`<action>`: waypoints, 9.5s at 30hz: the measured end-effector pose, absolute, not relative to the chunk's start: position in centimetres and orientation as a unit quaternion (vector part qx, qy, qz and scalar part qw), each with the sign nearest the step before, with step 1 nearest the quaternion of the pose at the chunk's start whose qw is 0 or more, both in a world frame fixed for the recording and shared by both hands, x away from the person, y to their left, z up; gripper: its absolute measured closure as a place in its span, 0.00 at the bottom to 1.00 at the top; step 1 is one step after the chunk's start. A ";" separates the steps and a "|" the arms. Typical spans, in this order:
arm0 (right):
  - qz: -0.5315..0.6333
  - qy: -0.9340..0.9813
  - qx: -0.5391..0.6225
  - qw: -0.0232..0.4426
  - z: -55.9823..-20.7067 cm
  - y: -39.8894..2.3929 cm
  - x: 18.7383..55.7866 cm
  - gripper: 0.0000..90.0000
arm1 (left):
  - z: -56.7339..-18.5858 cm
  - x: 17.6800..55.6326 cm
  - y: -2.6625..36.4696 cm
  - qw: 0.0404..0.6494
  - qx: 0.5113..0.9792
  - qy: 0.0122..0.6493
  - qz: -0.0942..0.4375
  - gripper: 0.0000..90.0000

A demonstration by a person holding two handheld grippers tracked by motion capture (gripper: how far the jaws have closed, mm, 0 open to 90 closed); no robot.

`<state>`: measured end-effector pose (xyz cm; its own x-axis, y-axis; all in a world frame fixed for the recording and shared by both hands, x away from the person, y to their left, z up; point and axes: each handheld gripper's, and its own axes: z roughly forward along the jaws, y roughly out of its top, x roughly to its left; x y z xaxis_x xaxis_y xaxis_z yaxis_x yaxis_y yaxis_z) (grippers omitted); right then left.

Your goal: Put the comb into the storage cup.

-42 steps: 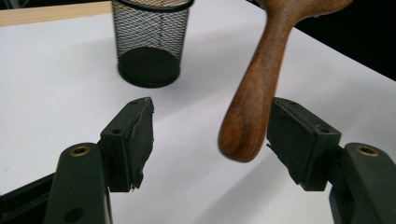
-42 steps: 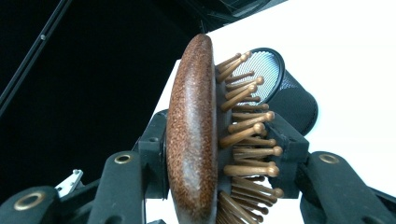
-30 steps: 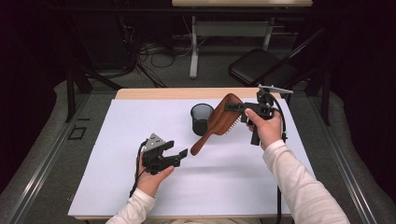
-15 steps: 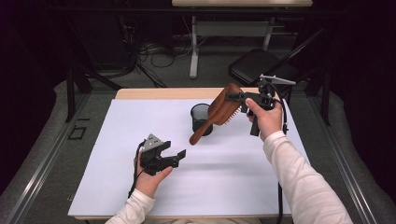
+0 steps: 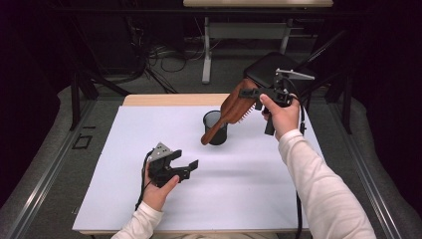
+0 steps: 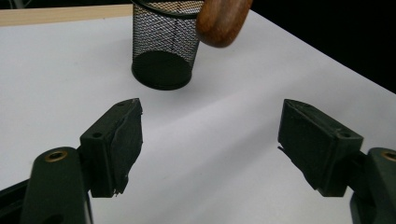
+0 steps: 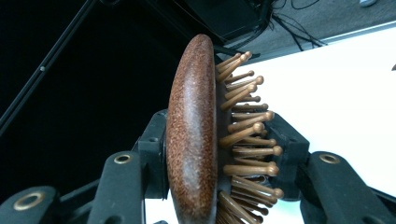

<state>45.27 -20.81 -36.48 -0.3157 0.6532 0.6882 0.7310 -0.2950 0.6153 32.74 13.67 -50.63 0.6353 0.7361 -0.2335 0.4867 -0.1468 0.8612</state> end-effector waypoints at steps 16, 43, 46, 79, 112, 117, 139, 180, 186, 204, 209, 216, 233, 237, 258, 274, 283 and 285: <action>-0.560 -0.579 -0.593 0.007 -34.5 -20.9 46.8 0.55 | -50.7 32.9 14.0 0.510 0.744 0.415 0.122 0.15; -0.557 -0.550 -0.621 -0.031 -35.3 -22.1 48.9 0.55 | -50.9 33.0 13.7 0.502 0.756 0.403 0.118 0.00; -0.558 -0.543 -0.627 -0.034 -35.5 -22.2 49.2 0.55 | -50.9 33.0 13.7 0.503 0.756 0.402 0.116 0.00; -0.526 -0.555 -0.640 -0.072 -37.4 -20.4 50.3 0.55 | -51.0 33.2 13.7 0.498 0.759 0.403 0.116 0.00; -0.508 -0.555 -0.655 -0.069 -40.7 -19.5 50.7 0.55 | -51.1 33.4 13.6 0.492 0.763 0.404 0.114 0.00; -0.504 -0.559 -0.655 -0.071 -40.9 -19.0 50.8 0.55 | -51.1 33.4 13.6 0.493 0.761 0.406 0.114 0.00; -0.493 -0.572 -0.650 -0.082 -41.5 -17.4 50.8 0.55 | -51.2 33.4 13.6 0.492 0.762 0.406 0.112 0.00; -0.488 -0.584 -0.641 -0.102 -42.4 -16.4 50.5 0.55 | -51.3 33.5 13.5 0.489 0.765 0.404 0.113 0.00; -0.488 -0.584 -0.640 -0.103 -42.4 -16.3 50.5 0.55 | -51.3 33.5 13.4 0.489 0.765 0.404 0.112 0.00; -0.488 -0.586 -0.637 -0.110 -42.4 -16.2 50.3 0.55 | -51.3 33.5 13.4 0.488 0.765 0.406 0.110 0.00; -0.490 -0.584 -0.638 -0.107 -42.5 -16.4 50.4 0.54 | -51.3 33.5 13.4 0.489 0.764 0.406 0.109 0.00; -0.493 -0.580 -0.641 -0.103 -42.7 -16.7 50.5 0.54 | -51.3 33.5 13.4 0.488 0.764 0.407 0.109 0.00; -0.495 -0.576 -0.644 -0.098 -43.0 -17.2 50.7 0.53 | -51.4 33.5 13.4 0.489 0.765 0.406 0.108 0.00; -0.496 -0.576 -0.644 -0.093 -43.1 -17.4 50.7 0.53 | -51.4 33.5 13.4 0.489 0.764 0.407 0.108 0.00; -0.486 -0.590 -0.635 -0.112 -42.9 -17.4 50.6 0.50 | -51.4 33.6 13.6 0.490 0.762 0.409 0.104 0.00; -0.484 -0.605 -0.617 -0.137 -42.7 -17.5 50.3 0.43 | -51.5 33.6 13.4 0.487 0.765 0.407 0.106 0.00; -0.486 -0.607 -0.614 -0.136 -42.5 -17.7 50.3 0.40 | -51.4 33.6 13.5 0.487 0.765 0.408 0.107 0.00; -0.487 -0.606 -0.614 -0.135 -42.5 -17.7 50.3 0.40 | -51.4 33.7 13.5 0.487 0.765 0.408 0.107 0.00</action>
